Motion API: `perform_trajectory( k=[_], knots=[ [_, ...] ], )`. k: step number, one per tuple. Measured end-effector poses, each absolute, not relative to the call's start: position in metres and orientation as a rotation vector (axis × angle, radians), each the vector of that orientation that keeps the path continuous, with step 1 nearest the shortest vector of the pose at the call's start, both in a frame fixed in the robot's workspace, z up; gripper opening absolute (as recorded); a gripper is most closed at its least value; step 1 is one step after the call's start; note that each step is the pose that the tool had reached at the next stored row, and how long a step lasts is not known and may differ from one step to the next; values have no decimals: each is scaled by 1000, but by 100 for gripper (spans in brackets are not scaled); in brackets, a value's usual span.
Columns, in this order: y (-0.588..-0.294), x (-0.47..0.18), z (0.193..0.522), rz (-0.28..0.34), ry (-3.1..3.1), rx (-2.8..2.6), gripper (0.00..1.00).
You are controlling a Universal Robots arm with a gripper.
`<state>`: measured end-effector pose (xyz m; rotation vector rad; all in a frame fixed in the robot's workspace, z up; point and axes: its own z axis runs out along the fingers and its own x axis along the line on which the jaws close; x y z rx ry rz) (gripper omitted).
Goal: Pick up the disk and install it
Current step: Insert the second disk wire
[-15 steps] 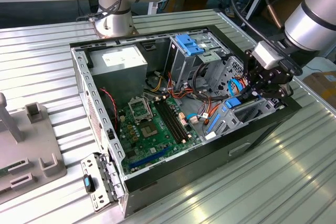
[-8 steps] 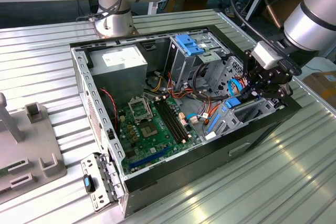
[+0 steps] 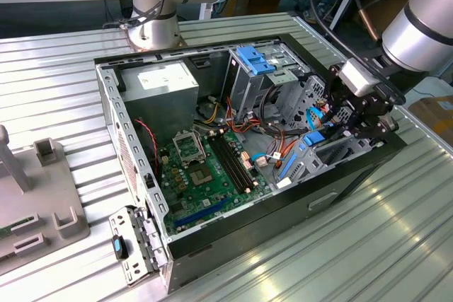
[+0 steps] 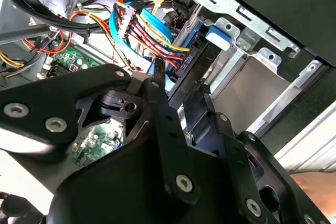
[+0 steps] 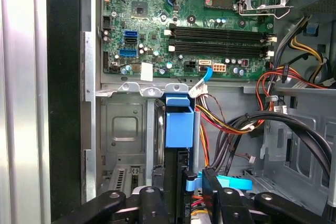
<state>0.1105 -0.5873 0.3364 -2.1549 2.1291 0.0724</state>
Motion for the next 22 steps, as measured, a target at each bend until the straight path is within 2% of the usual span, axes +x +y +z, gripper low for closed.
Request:
perform_trajectory(
  k=[4,14,22],
  knots=[
    [-587,111,340,73,2129,-2155,42],
    [-587,111,381,72,2129,-2155,42],
    [-585,111,386,73,2129,-2155,42]
  ],
)
